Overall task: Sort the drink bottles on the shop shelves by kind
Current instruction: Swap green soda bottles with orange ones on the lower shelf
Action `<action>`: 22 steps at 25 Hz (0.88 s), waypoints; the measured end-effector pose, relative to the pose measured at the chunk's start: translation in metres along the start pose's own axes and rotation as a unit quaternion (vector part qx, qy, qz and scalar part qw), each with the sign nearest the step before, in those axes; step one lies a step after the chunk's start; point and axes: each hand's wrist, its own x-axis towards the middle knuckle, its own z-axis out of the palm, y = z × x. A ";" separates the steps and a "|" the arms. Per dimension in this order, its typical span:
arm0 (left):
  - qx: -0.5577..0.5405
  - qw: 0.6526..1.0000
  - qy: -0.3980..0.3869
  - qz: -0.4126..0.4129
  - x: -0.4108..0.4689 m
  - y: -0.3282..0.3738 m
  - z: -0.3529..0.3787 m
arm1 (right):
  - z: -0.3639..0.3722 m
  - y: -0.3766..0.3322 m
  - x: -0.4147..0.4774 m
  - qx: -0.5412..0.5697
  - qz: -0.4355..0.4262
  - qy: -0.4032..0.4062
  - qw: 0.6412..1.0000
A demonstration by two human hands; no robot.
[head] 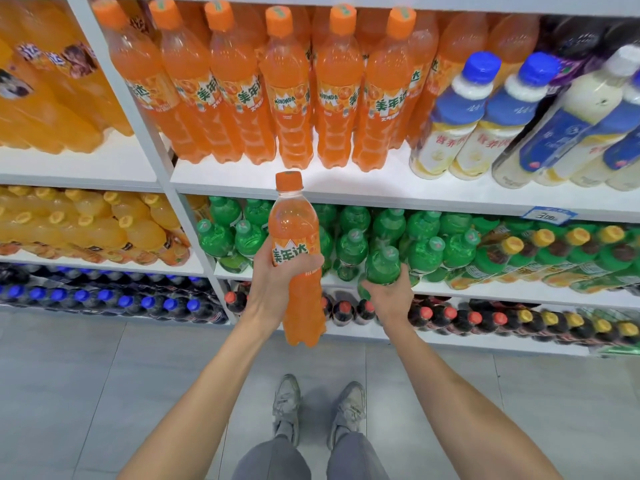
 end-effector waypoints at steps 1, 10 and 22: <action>-0.001 1.000 -0.001 -0.003 0.002 -0.001 -0.003 | 0.004 0.001 0.002 0.004 0.007 0.011 1.000; 0.010 1.000 -0.001 -0.027 0.018 -0.009 -0.014 | 0.023 0.003 0.022 0.029 0.031 0.064 0.997; 0.028 0.999 -0.016 -0.034 0.010 -0.018 -0.014 | 0.038 0.014 0.038 -0.043 0.080 0.080 0.993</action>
